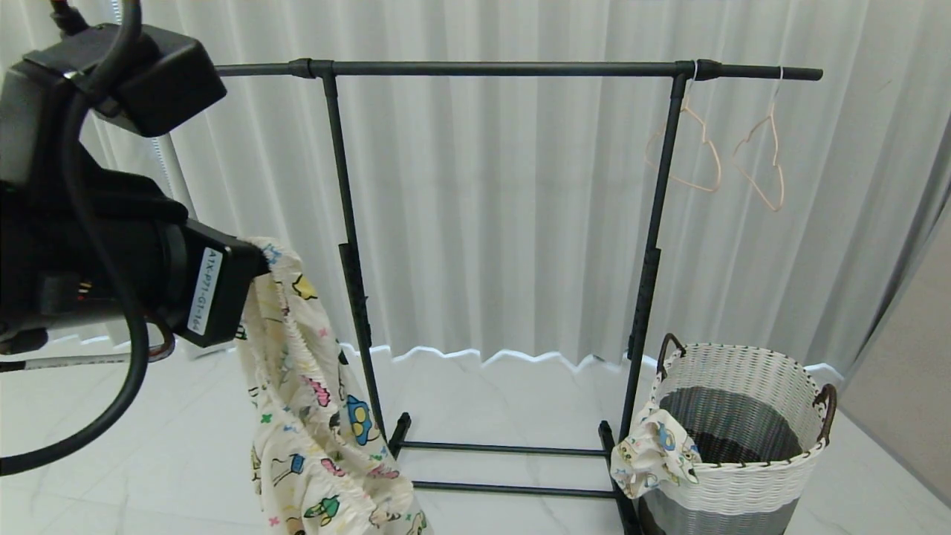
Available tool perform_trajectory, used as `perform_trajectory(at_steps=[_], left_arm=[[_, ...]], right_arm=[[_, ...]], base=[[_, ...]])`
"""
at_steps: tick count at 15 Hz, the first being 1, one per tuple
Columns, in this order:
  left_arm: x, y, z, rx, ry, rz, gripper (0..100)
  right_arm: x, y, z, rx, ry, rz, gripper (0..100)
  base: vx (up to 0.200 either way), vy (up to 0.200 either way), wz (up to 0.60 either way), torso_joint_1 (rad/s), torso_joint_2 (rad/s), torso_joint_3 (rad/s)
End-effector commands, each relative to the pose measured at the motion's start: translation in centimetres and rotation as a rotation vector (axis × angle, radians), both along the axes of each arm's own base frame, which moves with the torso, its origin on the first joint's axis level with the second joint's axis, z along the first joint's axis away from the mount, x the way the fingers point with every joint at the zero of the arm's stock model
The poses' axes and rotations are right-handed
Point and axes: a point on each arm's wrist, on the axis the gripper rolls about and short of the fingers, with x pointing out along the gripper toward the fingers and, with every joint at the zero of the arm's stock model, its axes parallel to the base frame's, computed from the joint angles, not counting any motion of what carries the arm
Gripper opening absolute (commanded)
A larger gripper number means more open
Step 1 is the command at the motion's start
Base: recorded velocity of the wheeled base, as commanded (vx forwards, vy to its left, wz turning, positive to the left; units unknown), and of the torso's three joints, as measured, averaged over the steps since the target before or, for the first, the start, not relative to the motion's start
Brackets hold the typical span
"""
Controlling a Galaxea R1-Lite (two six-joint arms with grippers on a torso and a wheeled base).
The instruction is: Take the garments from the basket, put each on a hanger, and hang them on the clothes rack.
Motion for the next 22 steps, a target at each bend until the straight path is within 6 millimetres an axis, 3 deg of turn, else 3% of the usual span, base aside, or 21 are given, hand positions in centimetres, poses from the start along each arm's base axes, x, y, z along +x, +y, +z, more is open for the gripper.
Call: perform_trajectory(at_steps=[1, 8, 16, 22], left_arm=[[-0.7, 0.8, 0.2, -0.010, -0.015, 0.012, 0], [-0.9, 1.0, 0.2, 0.008, -0.024, 0.003, 0], [-0.9, 1.0, 0.2, 0.022, -0.026, -0.004, 0], [-0.9, 1.0, 0.2, 0.025, -0.026, -0.006, 0]], right_arm=[[0.9, -0.1, -0.5, 0.001, 0.000, -0.007, 100], [1.7, -0.1, -0.3, 0.010, -0.030, 0.002, 100], [2.6, -0.1, -0.1, 0.019, -0.062, 0.021, 100], [3.9, -0.2, -0.1, 0.027, -0.093, 0.017, 100]], base=[[0.000, 0.000, 0.00, 0.000, 0.00, 0.000], [0.000, 0.000, 0.00, 0.064, -0.04, -0.051], [0.000, 0.000, 0.00, 0.165, -0.53, -0.237], [0.000, 0.000, 0.00, 0.316, -0.48, -0.245]])
